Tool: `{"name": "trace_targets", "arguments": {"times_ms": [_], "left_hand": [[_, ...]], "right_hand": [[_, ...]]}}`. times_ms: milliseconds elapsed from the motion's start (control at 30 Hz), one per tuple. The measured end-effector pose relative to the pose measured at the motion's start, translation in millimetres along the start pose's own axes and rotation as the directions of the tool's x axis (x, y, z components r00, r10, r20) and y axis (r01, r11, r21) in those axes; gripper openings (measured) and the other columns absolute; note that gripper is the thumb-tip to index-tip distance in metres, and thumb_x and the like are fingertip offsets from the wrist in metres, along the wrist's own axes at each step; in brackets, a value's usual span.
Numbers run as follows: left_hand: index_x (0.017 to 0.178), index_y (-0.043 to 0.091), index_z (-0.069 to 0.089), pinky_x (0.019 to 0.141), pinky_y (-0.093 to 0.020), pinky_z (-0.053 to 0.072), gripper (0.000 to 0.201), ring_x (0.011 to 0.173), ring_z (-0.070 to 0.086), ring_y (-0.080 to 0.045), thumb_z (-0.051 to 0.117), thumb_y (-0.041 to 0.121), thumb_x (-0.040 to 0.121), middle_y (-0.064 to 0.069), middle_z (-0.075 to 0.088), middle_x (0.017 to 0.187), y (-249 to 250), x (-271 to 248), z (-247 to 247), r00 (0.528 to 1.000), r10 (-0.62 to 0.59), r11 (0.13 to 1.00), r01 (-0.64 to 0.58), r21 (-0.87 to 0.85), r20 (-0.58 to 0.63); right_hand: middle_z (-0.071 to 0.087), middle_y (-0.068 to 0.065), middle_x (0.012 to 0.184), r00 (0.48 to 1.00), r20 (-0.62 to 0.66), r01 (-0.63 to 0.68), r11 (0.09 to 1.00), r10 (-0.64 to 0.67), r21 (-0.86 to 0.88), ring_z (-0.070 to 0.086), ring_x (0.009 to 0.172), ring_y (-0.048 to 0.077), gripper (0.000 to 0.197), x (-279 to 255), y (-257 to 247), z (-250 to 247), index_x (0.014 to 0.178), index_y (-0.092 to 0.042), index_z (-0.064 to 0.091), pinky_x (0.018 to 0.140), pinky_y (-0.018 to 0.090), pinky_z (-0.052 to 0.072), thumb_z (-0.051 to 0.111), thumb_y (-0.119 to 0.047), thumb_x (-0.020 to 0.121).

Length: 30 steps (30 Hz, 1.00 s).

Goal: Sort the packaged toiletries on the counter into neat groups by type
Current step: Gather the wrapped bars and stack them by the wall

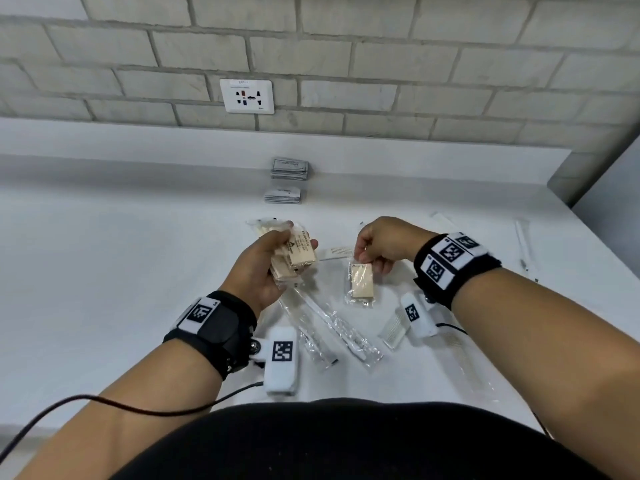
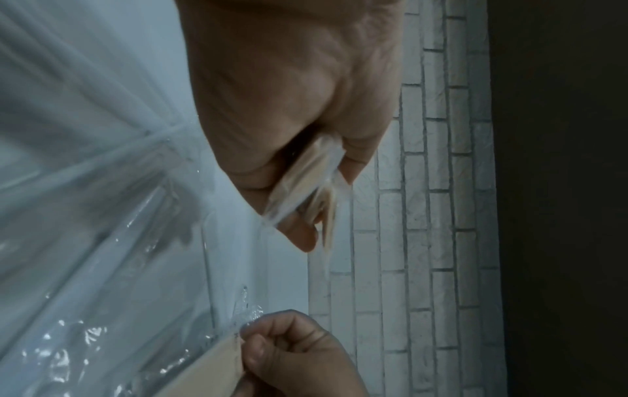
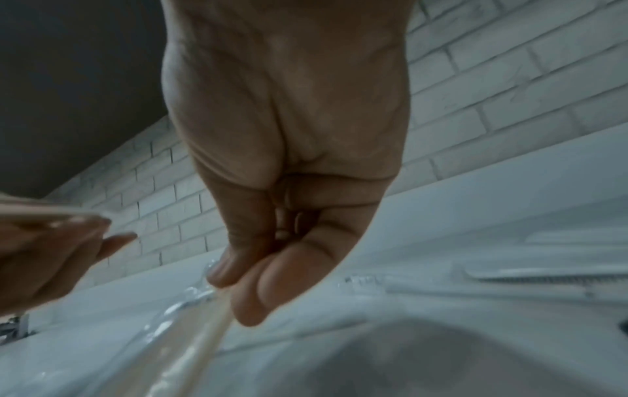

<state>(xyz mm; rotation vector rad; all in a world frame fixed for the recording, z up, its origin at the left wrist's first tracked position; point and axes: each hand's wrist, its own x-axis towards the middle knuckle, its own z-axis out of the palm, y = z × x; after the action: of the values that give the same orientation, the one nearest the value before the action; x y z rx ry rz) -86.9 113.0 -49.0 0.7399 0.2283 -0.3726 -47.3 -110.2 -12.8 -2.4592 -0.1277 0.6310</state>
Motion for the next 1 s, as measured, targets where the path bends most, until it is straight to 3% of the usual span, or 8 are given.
{"name": "trace_targets", "arguments": {"times_ms": [167, 300, 467, 633, 700, 767, 867, 1000], "left_hand": [[0.100, 0.010, 0.060, 0.085, -0.052, 0.055, 0.013, 0.091, 0.068, -0.033, 0.058, 0.012, 0.088, -0.020, 0.069, 0.095, -3.3, 1.0, -7.4, 1.000, -0.009, 0.998, 0.009, 0.055, -0.006], [0.107, 0.001, 0.059, 0.087, -0.049, 0.052, 0.032, 0.084, 0.069, -0.033, 0.061, 0.003, 0.075, -0.020, 0.070, 0.093, -5.8, 2.1, -7.6, 0.999, 0.006, 0.983, -0.012, 0.184, 0.035], [0.117, 0.003, 0.058, 0.085, -0.050, 0.052, 0.035, 0.081, 0.070, -0.030, 0.059, -0.002, 0.083, -0.017, 0.070, 0.094, -13.1, 9.3, -1.2, 0.995, 0.093, 0.975, -0.099, 0.199, 0.039], [0.112, 0.006, 0.057, 0.064, -0.034, 0.059, 0.021, 0.073, 0.070, -0.024, 0.056, 0.004, 0.091, -0.011, 0.071, 0.085, -16.4, 12.3, 7.3, 0.990, 0.134, 0.961, -0.138, 0.238, 0.033], [0.108, 0.010, 0.057, 0.064, -0.032, 0.058, 0.019, 0.071, 0.067, -0.022, 0.057, 0.022, 0.094, -0.008, 0.070, 0.084, -14.1, 13.8, 7.6, 0.993, 0.110, 0.967, -0.097, 0.237, -0.044], [0.102, 0.012, 0.057, 0.064, -0.032, 0.056, 0.028, 0.071, 0.066, -0.022, 0.057, 0.037, 0.091, -0.010, 0.069, 0.086, -10.8, 13.5, 5.3, 0.996, 0.019, 0.980, -0.001, 0.199, -0.090], [0.100, 0.007, 0.060, 0.058, -0.027, 0.057, 0.020, 0.066, 0.066, -0.020, 0.065, 0.021, 0.085, -0.011, 0.066, 0.085, -6.3, 12.1, 2.0, 1.000, -0.007, 0.985, 0.009, 0.172, -0.014], [0.096, 0.003, 0.060, 0.067, -0.032, 0.058, 0.010, 0.065, 0.068, -0.021, 0.060, -0.001, 0.087, -0.006, 0.068, 0.072, -3.6, 9.9, 5.3, 0.993, 0.105, 0.952, -0.116, 0.283, 0.053]], "right_hand": [[0.063, -0.001, 0.050, 0.999, 0.013, -0.031, 0.999, 0.032, -0.026, 0.059, 0.041, 0.008, 0.018, 9.4, 6.6, 16.0, 0.075, -0.010, 0.067, 0.044, 0.020, 0.049, 0.063, 0.004, 0.086], [0.068, -0.003, 0.085, 0.982, -0.175, 0.029, 0.968, -0.074, -0.248, 0.058, 0.070, 0.011, 0.007, 10.9, 0.9, 10.8, 0.088, -0.016, 0.071, 0.067, 0.023, 0.043, 0.065, -0.019, 0.089], [0.069, 0.007, 0.075, 0.979, -0.162, 0.182, 0.879, -0.122, 0.440, 0.058, 0.052, 0.016, 0.013, -8.1, -23.5, 7.1, 0.092, -0.005, 0.068, 0.048, 0.024, 0.048, 0.067, -0.018, 0.089], [0.066, 0.003, 0.063, 0.974, -0.187, 0.211, 0.830, -0.131, 0.516, 0.058, 0.046, 0.013, 0.011, -10.6, -27.3, 19.9, 0.081, -0.010, 0.064, 0.047, 0.025, 0.049, 0.075, -0.006, 0.080], [0.063, -0.004, 0.063, 0.896, -0.412, 0.354, 0.823, -0.163, 0.444, 0.058, 0.049, 0.011, 0.013, -9.0, -26.1, 22.8, 0.077, -0.016, 0.065, 0.053, 0.026, 0.049, 0.075, -0.009, 0.080], [0.062, -0.007, 0.074, 0.722, -0.599, 0.501, 0.859, -0.346, 0.108, 0.059, 0.061, 0.009, 0.008, -8.5, -24.4, 25.2, 0.077, -0.018, 0.069, 0.063, 0.026, 0.048, 0.075, -0.013, 0.079], [0.061, -0.002, 0.097, 0.611, -0.473, 0.555, 0.770, -0.635, -0.315, 0.062, 0.083, 0.015, 0.008, -11.0, -19.5, 33.9, 0.086, -0.015, 0.075, 0.075, 0.027, 0.048, 0.072, -0.010, 0.081], [0.064, -0.005, 0.093, 0.768, -0.569, 0.473, 0.859, -0.293, 0.197, 0.066, 0.081, 0.015, 0.011, -12.0, -19.5, 28.9, 0.090, -0.018, 0.073, 0.075, 0.026, 0.052, 0.066, -0.010, 0.088]]}}
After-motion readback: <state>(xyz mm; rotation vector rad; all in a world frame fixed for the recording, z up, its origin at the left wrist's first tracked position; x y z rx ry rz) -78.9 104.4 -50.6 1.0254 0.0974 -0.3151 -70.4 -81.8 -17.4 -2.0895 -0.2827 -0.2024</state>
